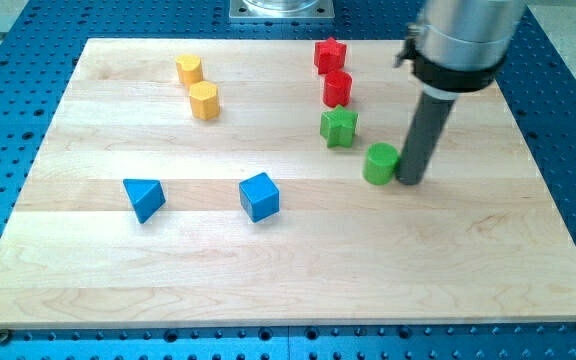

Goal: Place the blue cube to the top of the blue triangle

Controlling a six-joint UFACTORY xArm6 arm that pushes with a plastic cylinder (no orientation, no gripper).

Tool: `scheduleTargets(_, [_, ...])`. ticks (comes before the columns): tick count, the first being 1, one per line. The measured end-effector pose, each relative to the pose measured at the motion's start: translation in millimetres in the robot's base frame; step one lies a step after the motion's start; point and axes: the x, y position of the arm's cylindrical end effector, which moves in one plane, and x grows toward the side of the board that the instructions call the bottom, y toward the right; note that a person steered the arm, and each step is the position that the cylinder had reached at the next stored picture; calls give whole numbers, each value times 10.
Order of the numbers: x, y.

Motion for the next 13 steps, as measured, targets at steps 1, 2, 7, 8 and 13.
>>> scheduleTargets(1, [11, -255])
scheduleTargets(2, [131, -168])
scheduleTargets(7, [165, -4214])
scheduleTargets(8, [-510, -4071])
scheduleTargets(13, [-1046, -3802])
